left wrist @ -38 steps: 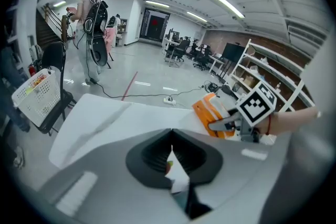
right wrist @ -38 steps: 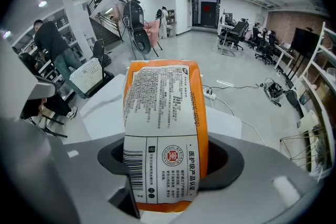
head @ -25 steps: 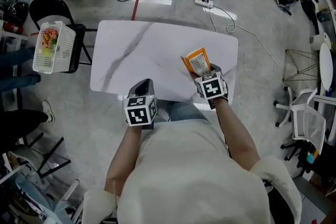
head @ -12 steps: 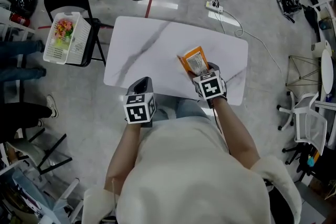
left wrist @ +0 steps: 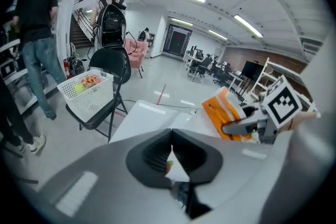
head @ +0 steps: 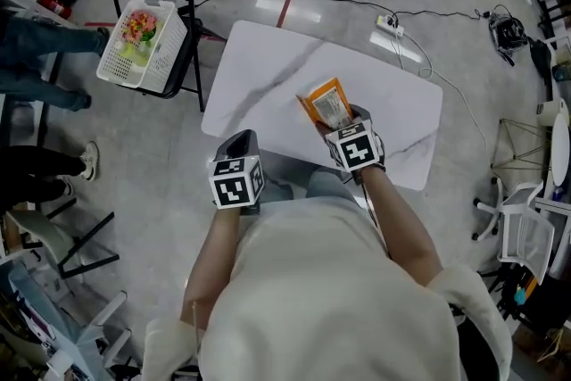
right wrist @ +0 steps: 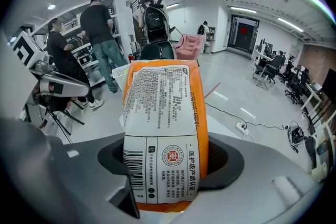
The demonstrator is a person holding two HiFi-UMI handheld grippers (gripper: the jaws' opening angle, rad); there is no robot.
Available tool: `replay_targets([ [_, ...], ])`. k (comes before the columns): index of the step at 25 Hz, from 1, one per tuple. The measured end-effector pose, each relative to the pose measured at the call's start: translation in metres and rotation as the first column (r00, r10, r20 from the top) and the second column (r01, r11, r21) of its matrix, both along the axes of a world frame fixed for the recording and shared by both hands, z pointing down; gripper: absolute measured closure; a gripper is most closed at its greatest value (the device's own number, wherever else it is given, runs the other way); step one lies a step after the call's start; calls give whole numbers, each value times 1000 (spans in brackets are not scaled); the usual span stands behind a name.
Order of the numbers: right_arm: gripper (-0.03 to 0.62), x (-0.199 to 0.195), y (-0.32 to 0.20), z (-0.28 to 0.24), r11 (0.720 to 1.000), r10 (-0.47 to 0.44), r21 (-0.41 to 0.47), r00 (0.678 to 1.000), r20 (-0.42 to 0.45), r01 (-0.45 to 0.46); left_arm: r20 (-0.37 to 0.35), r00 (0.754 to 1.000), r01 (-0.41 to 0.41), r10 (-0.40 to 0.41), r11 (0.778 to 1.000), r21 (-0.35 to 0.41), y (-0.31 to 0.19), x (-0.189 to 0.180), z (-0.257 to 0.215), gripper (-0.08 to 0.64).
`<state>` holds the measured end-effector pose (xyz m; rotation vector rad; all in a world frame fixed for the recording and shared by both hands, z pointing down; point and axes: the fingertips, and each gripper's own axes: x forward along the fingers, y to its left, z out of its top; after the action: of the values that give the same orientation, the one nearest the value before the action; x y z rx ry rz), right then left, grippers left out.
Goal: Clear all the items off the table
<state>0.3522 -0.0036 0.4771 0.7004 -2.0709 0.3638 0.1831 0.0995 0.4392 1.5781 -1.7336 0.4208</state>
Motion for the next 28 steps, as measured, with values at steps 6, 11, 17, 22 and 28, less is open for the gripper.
replay_targets([
  [6,259,-62,20,-3,998,-68,4,998,9,68,-3,999,51,-51,999,4,24,-50,2,552],
  [11,259,-107,39,-7,992,-122,9,992,24,122,-1,995,96,-96,995,8,47,-87,2,552],
  [17,261,-158,64,-11,982,-188,9,982,33,188,2,990,143,-143,990,2,77,-126,4,552],
  [22,259,-196,84,-9,968,-252,7,967,33,252,-5,981,196,-196,981,-4,103,-153,9,552],
  [28,259,-230,98,-11,946,-324,1,945,34,324,-4,966,258,-258,966,-4,122,-177,9,552],
])
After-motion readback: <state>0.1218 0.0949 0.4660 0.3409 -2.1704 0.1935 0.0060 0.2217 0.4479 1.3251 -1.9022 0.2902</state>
